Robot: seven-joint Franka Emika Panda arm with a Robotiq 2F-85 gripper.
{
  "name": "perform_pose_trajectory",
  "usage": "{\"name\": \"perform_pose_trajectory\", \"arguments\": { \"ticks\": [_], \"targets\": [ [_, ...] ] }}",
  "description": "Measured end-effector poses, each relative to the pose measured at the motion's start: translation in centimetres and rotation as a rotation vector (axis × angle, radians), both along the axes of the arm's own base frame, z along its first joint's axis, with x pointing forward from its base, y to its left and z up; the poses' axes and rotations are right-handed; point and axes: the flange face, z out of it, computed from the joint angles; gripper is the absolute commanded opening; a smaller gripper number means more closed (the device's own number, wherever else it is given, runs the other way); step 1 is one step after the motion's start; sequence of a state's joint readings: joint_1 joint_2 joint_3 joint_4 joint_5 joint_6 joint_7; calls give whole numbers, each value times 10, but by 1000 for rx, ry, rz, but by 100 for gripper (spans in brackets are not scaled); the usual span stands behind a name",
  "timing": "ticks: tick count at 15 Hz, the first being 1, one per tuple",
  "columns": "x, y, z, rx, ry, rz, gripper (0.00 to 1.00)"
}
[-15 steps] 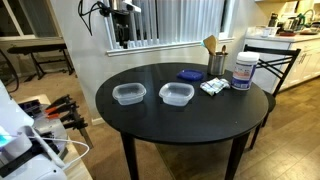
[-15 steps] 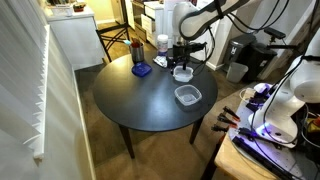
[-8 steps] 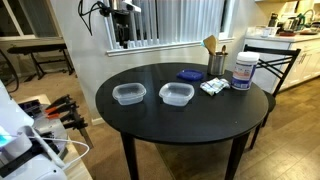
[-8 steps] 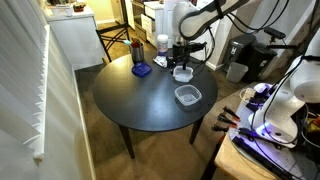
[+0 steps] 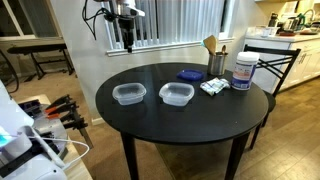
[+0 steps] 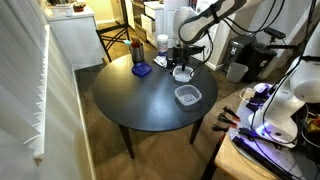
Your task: Put the bowl into the other bowl
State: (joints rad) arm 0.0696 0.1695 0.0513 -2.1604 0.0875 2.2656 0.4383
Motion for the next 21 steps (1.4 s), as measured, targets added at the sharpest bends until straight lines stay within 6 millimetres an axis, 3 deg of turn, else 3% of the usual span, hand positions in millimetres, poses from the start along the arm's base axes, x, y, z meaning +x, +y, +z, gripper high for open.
{"name": "perform_pose_trajectory", "arguments": {
  "ticks": [4,9,21],
  "targets": [
    [10,-18,-27,8,-20,-54,100],
    [17,-25,-51,18,-20,-91,100],
    [38,-22,-73,36,-6,-112,100]
  ]
}}
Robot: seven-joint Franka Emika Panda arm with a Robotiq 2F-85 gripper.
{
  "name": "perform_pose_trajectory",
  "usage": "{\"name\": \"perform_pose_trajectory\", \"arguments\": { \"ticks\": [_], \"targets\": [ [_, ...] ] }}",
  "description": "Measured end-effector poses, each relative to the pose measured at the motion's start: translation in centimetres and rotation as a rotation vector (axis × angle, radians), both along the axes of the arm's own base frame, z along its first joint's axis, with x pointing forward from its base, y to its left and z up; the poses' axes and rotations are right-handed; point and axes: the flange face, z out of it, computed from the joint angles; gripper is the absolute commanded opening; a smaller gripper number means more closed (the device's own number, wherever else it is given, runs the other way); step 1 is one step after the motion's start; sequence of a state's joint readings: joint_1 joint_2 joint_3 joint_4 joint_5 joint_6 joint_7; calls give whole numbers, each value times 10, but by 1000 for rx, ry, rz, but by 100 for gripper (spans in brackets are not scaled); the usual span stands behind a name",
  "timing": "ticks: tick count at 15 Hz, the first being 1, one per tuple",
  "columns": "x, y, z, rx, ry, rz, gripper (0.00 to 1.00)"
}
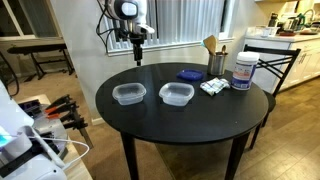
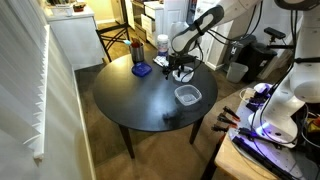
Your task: Put the bowl into the other bowl
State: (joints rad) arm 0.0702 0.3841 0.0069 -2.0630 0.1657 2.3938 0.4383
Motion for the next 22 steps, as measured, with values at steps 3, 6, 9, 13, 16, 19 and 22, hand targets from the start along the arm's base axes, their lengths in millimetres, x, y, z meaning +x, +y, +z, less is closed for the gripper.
{"name": "perform_pose_trajectory", "arguments": {
  "ticks": [3,6,9,13,16,19,22],
  "targets": [
    [13,1,-12,10,6,-12,100],
    [20,4,-27,36,46,-47,100],
    [20,13,-44,104,113,-146,100],
    [13,26,-74,184,190,-286,100],
    [7,28,-95,189,231,-355,100],
    [5,21,-106,160,247,-389,100],
    [3,11,-108,81,255,-395,100]
  ]
}}
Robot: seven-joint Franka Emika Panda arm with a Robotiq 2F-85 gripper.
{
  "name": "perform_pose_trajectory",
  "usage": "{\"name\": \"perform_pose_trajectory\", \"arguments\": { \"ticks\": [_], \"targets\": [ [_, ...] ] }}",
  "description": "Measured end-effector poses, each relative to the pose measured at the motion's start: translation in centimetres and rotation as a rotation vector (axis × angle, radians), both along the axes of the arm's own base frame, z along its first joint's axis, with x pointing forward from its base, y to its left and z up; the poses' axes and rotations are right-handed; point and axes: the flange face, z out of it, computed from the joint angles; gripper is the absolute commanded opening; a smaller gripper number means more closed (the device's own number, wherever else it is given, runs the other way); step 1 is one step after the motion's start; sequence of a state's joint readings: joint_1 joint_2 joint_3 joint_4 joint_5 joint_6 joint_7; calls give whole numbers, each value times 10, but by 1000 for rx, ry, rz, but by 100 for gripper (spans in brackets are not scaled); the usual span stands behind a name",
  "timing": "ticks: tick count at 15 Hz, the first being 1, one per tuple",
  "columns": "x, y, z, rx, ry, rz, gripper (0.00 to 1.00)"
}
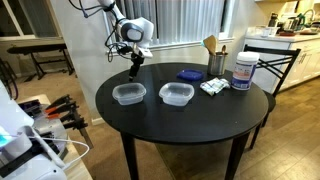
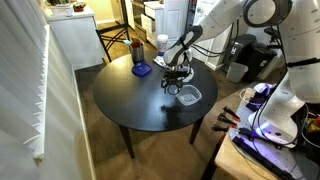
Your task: Put the bowl into the other bowl
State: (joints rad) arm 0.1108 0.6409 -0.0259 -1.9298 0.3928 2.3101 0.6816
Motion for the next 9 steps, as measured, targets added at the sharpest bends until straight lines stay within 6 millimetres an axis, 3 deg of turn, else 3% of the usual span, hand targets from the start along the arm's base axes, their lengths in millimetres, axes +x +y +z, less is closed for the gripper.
{"name": "perform_pose_trajectory", "arguments": {
  "ticks": [9],
  "targets": [
    [-18,-30,-13,-172,159,102,100]
  ]
}}
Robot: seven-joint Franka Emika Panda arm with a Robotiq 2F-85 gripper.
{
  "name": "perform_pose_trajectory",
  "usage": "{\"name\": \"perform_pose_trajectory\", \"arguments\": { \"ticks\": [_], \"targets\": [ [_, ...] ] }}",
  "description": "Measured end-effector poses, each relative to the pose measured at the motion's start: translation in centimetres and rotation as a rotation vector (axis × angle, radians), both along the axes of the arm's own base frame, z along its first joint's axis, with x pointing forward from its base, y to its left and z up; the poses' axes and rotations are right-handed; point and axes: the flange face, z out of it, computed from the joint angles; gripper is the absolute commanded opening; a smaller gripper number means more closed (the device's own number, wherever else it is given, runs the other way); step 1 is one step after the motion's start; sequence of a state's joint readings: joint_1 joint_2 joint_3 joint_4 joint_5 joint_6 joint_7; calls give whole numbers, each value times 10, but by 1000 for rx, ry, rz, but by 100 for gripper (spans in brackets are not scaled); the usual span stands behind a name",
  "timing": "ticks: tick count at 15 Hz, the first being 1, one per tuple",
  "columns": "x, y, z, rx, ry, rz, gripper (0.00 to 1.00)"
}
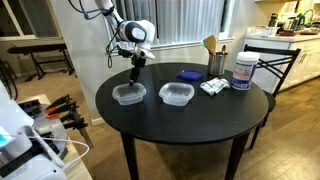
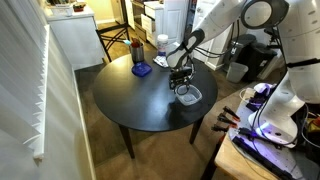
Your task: Put the bowl into the other bowl
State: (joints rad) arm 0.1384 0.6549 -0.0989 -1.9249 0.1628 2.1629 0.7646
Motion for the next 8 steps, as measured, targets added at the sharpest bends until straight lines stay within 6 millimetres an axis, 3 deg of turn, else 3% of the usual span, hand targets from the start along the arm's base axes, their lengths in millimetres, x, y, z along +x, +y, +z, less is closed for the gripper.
{"name": "perform_pose_trajectory", "arguments": {
  "ticks": [1,3,8],
  "targets": [
    [0,-2,-2,-10,-3,11,75],
    [1,-3,-4,-26,-11,35,68],
    [0,1,-12,-59,-19,95,34]
  ]
}}
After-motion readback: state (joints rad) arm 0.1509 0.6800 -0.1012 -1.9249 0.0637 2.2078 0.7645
